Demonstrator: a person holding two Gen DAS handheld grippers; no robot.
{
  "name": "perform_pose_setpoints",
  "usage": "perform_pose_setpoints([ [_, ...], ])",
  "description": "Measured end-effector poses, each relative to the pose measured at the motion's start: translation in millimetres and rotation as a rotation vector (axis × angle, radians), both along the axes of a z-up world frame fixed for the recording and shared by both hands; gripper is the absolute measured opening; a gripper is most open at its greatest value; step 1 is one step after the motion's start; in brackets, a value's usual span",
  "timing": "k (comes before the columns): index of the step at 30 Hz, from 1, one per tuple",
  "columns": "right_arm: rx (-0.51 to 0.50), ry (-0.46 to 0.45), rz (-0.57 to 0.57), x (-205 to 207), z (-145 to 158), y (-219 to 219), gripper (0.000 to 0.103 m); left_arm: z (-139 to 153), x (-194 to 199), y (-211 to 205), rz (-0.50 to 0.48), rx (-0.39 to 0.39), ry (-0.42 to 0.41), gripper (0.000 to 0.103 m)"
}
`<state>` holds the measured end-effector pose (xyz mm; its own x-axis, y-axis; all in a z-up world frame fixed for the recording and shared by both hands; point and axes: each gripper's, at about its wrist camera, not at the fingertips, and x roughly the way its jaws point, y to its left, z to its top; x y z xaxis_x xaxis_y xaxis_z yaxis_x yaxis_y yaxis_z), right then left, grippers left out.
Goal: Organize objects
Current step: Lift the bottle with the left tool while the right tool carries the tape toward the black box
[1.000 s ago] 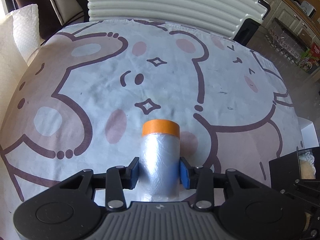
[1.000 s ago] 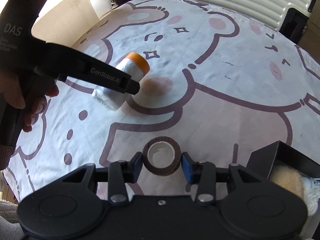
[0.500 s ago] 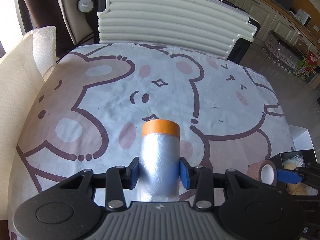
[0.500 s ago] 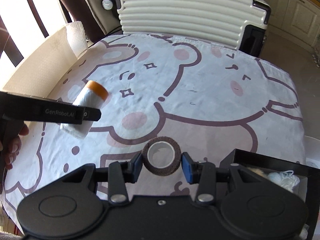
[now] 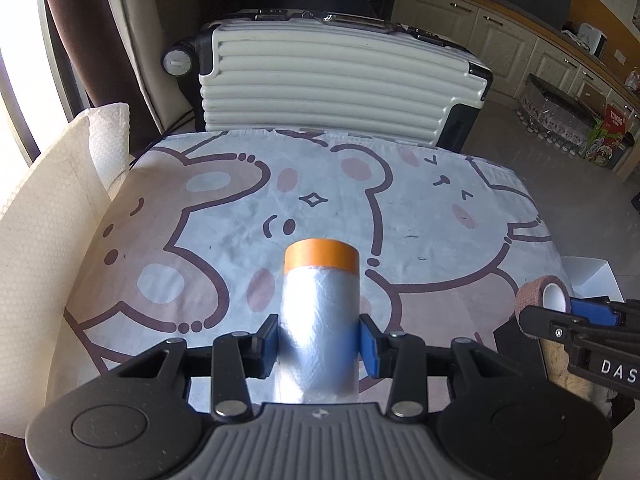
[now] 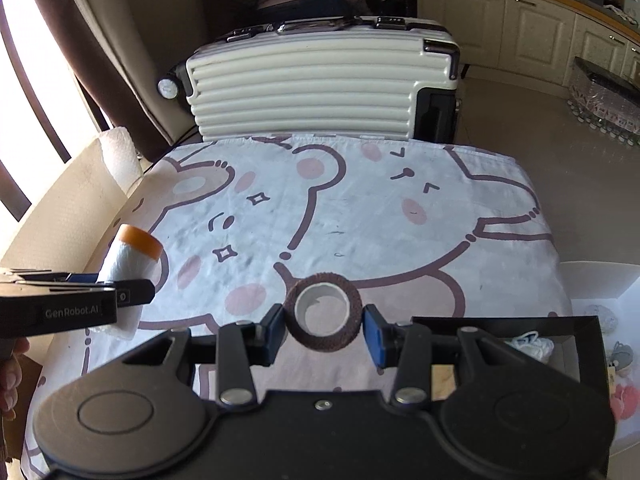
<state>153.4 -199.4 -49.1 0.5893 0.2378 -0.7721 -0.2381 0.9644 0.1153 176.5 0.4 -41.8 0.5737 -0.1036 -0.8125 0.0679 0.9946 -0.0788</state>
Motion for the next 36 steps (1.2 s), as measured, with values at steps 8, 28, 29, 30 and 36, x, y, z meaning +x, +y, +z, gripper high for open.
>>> perform_pose_setpoints([
  [8,0.006,-0.029,-0.028,-7.7,8.8,-4.4,0.043,7.8,-9.5,-3.1,0.018,0.01,-0.015,0.042],
  [28,-0.065,-0.037,-0.121,-6.6,23.9,-59.6,0.043,14.2,-9.7,-69.4,-0.043,-0.077,-0.029,0.042],
  [29,-0.068,-0.04,-0.131,-7.8,24.8,-66.2,0.043,13.4,-9.7,-76.4,-0.051,-0.085,-0.025,0.042],
  [30,-0.067,-0.042,-0.141,-9.1,25.6,-72.4,0.043,12.7,-9.8,-83.2,-0.06,-0.094,-0.021,0.042],
  [36,-0.06,-0.051,-0.208,-16.7,30.2,-112.0,0.043,8.9,-13.1,-123.9,-0.125,-0.124,-0.006,0.042],
])
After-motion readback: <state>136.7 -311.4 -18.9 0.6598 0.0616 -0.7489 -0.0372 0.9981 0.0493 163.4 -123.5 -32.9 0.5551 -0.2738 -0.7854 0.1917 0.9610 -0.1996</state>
